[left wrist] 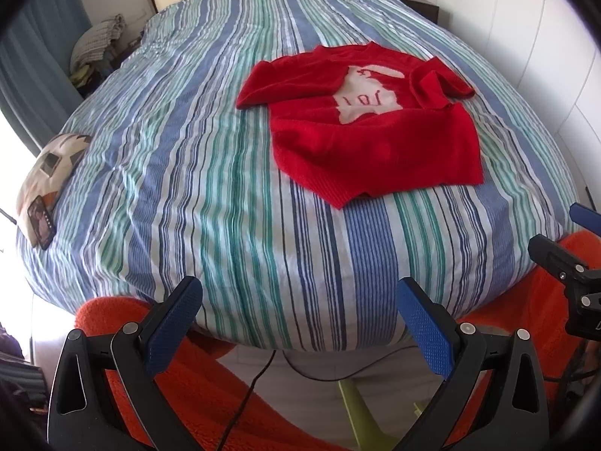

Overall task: Fold small clothes
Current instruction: 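Move both grippers toward the crumpled red sweater on the bed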

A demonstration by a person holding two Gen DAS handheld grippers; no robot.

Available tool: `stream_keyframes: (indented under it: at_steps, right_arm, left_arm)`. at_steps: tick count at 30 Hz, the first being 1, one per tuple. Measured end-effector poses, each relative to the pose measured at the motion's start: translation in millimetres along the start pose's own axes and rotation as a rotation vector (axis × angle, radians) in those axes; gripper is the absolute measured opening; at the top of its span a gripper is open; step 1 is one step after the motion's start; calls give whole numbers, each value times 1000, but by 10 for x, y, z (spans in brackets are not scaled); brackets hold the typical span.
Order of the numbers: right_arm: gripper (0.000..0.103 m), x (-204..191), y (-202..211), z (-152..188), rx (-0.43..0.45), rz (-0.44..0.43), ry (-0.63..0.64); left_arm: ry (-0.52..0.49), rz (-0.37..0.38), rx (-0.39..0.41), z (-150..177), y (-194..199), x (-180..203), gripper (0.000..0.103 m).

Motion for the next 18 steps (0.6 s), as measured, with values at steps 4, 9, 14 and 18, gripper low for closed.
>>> stream_keyframes:
  at_steps: [4, 9, 14, 18]
  right_arm:
    - [103, 9, 0, -5, -1, -1, 0]
    - [103, -19, -7, 8, -6, -6, 2]
    - [103, -28, -4, 13, -5, -7, 3]
    - [103, 56, 8, -16, 27, -18, -3]
  left_arm:
    - [1, -3, -2, 9, -6, -3, 103]
    - [-1, -4, -4, 21, -13, -12, 103]
    - [0, -3, -5, 44, -24, -14, 103]
    - [94, 34, -21, 59, -168, -302, 103]
Point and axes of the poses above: each gripper's, at about its wrist camera, not at the fingertips, and y roughly against the way its jaws point, x to its right, z to its underside, the point moved 1 cm from there along -y, roughly the way its jaws point, and after that the axes turned 12 degrees about x, right-handed, at the moved point
